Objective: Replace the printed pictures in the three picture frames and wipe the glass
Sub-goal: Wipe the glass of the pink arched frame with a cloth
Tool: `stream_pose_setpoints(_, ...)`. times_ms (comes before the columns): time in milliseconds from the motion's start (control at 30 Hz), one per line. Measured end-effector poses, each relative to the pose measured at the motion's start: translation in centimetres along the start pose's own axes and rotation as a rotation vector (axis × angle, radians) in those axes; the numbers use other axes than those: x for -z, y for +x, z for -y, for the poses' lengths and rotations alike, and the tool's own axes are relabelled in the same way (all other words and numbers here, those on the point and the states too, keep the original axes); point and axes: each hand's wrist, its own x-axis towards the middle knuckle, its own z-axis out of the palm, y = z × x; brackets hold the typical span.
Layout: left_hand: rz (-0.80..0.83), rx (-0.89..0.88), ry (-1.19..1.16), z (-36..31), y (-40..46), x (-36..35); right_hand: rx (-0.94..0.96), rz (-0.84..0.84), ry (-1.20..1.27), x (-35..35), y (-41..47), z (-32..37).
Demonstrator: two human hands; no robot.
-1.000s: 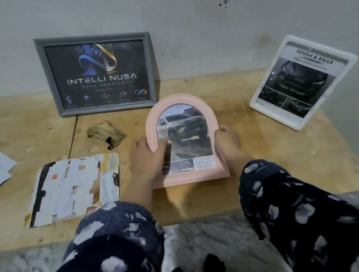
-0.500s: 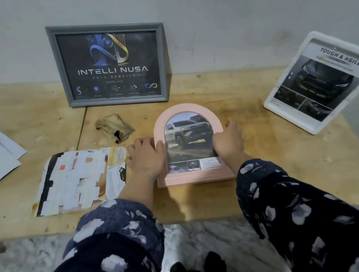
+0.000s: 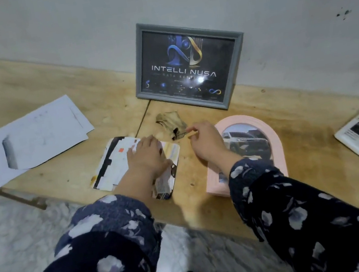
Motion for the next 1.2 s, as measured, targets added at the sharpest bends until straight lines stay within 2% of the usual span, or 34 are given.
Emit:
stream_pose_setpoints(167,0.098,-0.012,0.109,0.9,1.3,0.3,0.141,0.097,-0.027,-2.3,3.0,2.5)
stream_pose_setpoints(300,0.103,0.011,0.141,0.9,1.4,-0.6,0.107,0.196,-0.106,-4.2,4.4,3.0)
stream_pose_setpoints(433,0.083,0.036,0.117,0.8,1.4,-0.1,0.072,0.225,-0.226,-5.3,4.7,2.6)
stream_pose_setpoints(567,0.024,0.046,0.138,1.0,1.8,0.1,0.095,0.085,-0.052,-4.5,4.6,2.6)
stream_pose_setpoints(767,0.025,0.07,0.224,0.5,2.7,0.3,0.026,-0.092,0.2,-0.4,3.6,2.3)
stream_pose_setpoints(900,0.033,0.113,0.274,-1.1,2.2,0.1,-0.032,-0.242,0.266,2.6,2.5,1.3)
stream_pose_setpoints(1000,0.016,0.128,0.197,-3.2,1.1,-1.4,-0.041,-0.343,0.293,4.6,1.6,0.0)
stream_pose_setpoints(1200,-0.133,-0.122,-0.037,-7.4,-2.5,-5.1,-0.088,-0.436,0.23,7.8,-0.3,-2.7)
